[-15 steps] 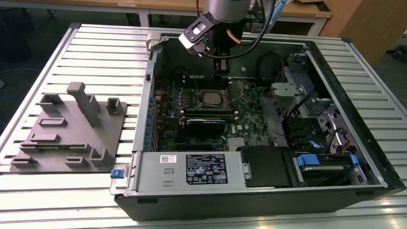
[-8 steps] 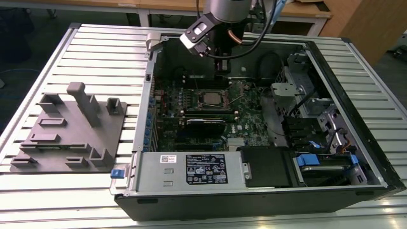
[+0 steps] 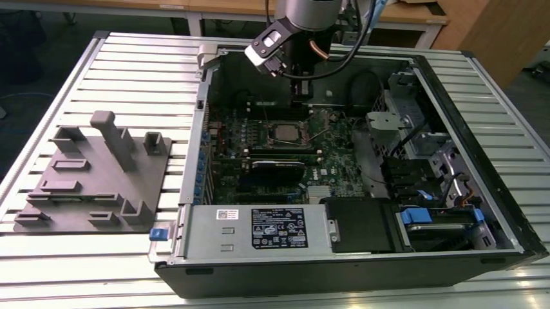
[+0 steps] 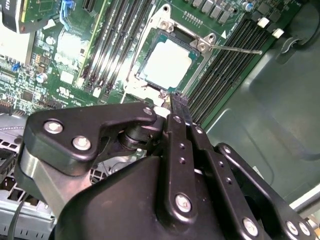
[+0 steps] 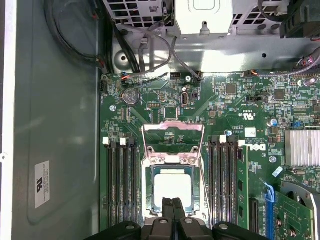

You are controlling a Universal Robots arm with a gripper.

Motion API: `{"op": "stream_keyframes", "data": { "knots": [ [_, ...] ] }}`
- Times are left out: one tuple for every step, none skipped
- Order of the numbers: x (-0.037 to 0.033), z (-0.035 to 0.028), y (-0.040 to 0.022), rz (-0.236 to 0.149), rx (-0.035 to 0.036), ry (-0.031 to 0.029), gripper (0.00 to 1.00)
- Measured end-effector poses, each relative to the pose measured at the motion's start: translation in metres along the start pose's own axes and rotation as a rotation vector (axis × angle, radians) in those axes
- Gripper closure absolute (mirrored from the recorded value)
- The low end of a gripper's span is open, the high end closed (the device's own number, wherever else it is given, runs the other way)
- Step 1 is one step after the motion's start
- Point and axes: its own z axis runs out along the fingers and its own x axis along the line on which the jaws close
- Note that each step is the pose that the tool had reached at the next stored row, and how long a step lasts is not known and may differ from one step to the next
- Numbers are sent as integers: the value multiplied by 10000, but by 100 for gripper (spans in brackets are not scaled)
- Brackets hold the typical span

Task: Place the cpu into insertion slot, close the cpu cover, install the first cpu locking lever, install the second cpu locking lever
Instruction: 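Close the cpu cover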

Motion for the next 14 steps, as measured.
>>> {"op": "stream_keyframes", "data": {
  "knots": [
    [0, 0, 0, 1, -1, 1, 89],
    [0, 0, 1, 1, 0, 1, 89],
    [0, 0, 3, 0, 0, 0, 89],
    [0, 0, 4, 1, 0, 0, 89],
    [0, 0, 6, 0, 0, 0, 89],
    [0, 0, 6, 1, -1, 1, 89],
    [0, 0, 6, 4, -1, 1, 89],
    [0, 0, 6, 5, -1, 0, 89],
    [0, 0, 6, 6, -1, 0, 89],
    [0, 1, 8, 6, -1, 1, 89],
    [0, 0, 12, 4, -1, 0, 89],
    [0, 1, 12, 5, -1, 1, 89],
    [0, 0, 12, 7, -1, 0, 89],
    [0, 1, 12, 7, -1, 1, 89]
  ]
}}
